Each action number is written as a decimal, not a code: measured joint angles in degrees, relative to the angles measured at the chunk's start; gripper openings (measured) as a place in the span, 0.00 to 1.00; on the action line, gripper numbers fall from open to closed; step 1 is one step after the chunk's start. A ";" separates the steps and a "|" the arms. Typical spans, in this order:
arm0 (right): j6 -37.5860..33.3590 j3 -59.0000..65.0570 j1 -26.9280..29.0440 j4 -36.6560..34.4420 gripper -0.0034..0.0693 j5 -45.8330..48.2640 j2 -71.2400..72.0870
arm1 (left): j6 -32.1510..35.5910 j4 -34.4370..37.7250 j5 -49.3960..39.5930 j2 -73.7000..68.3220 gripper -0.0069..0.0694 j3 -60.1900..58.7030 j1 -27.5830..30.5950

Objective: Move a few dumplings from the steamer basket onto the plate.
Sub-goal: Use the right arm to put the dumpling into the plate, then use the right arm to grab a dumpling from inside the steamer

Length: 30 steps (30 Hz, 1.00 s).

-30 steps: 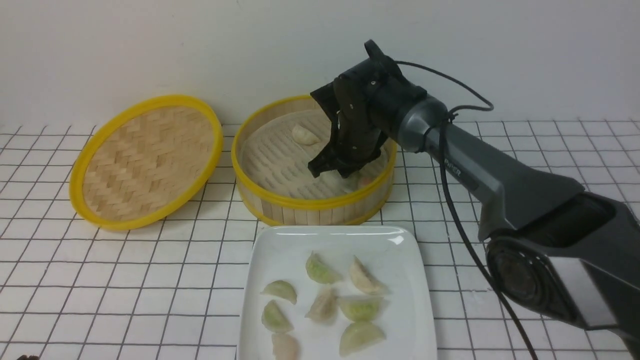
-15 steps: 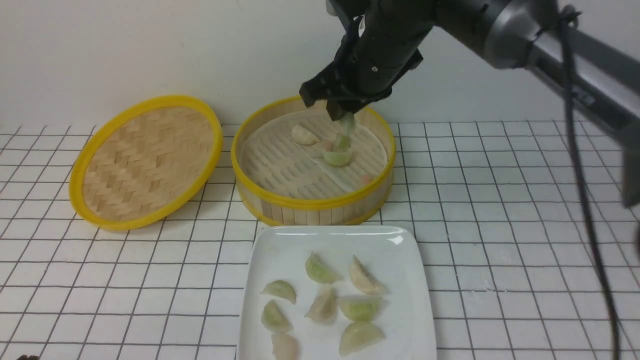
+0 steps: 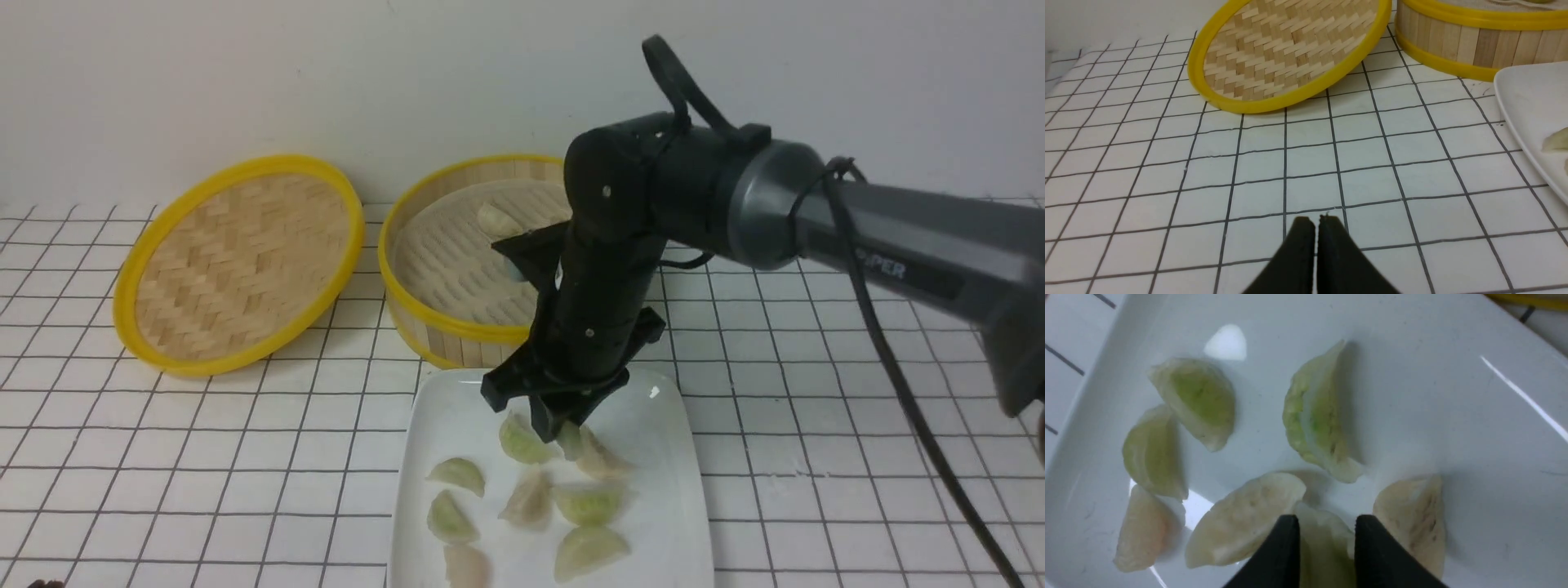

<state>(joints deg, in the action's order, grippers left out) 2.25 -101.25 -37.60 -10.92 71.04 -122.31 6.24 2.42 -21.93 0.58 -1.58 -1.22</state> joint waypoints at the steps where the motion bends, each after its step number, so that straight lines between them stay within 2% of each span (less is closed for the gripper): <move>1: 0.01 0.00 0.00 -0.01 0.32 0.00 -0.03 | 0.00 0.00 0.00 0.00 0.08 0.00 0.00; 4: 0.00 -0.72 0.00 -0.40 0.49 -0.12 -0.06 | 0.00 0.00 0.00 0.00 0.08 0.00 0.00; 5: 0.00 -0.85 0.00 -0.40 0.50 -0.12 -0.06 | 0.00 0.00 0.00 0.00 0.08 0.00 0.00; 8: -0.18 -5.81 0.00 1.32 0.65 -0.07 -0.20 | 0.00 0.00 0.00 0.00 0.08 0.00 0.00; 11: -0.18 -11.31 0.06 5.56 0.70 -0.10 -0.84 | 0.00 0.00 0.00 0.00 0.08 0.00 0.00; 13: -0.18 -17.31 0.49 9.64 0.72 -1.29 -2.43 | 0.00 0.00 0.00 0.00 0.08 0.00 0.00; 20: -0.18 -33.91 4.76 14.04 0.73 -3.27 -13.90 | 0.00 0.00 0.00 0.00 0.08 0.00 0.00; 30: -0.76 -40.31 7.40 17.22 0.73 -7.13 -25.24 | 0.00 0.00 0.00 0.00 0.08 0.00 0.00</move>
<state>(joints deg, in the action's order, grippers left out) 1.49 -141.57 -30.19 6.30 63.90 -147.55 6.24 2.42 -21.93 0.58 -1.58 -1.22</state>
